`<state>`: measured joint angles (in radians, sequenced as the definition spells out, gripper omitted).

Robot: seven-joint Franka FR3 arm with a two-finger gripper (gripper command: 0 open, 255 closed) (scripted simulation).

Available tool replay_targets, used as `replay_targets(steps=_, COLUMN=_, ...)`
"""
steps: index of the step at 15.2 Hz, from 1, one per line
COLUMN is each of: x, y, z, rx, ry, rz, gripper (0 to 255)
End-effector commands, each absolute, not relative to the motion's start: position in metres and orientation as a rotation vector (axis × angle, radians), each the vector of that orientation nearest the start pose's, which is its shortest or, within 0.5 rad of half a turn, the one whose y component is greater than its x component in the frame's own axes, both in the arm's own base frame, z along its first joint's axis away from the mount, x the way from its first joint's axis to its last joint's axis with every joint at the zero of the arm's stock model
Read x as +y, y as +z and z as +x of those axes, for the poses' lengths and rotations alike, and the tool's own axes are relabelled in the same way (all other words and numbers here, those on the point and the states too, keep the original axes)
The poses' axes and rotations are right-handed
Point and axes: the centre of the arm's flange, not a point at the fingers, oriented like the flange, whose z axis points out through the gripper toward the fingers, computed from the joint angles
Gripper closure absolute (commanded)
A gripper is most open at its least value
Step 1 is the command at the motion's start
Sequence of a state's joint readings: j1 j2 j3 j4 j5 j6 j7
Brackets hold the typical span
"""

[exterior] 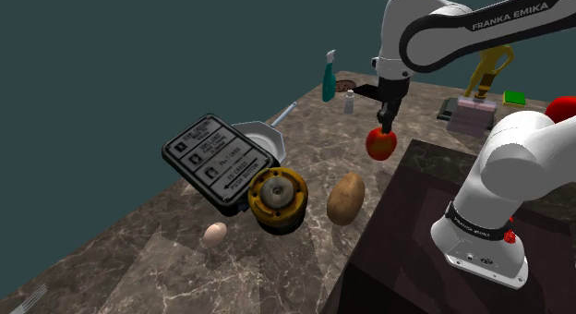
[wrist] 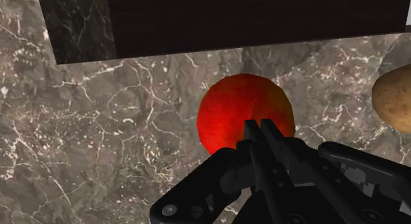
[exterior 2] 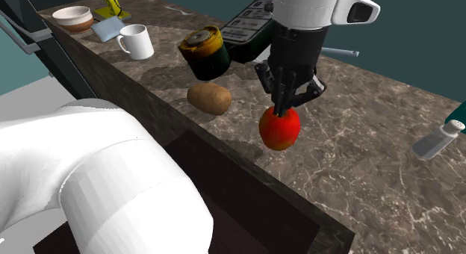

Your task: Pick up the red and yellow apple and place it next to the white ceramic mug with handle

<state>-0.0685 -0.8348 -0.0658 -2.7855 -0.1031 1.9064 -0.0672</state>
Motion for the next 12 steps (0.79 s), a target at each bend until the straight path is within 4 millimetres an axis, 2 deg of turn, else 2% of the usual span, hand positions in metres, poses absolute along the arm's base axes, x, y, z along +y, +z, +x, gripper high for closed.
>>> replay_targets(steps=1, x=-0.044, y=0.440, z=0.289, rx=0.013, ry=0.078, rz=-3.184, gripper=255)
replay_targets(steps=12, x=-0.044, y=0.499, z=0.289, rx=0.013, ry=0.078, rz=-3.184, gripper=255)
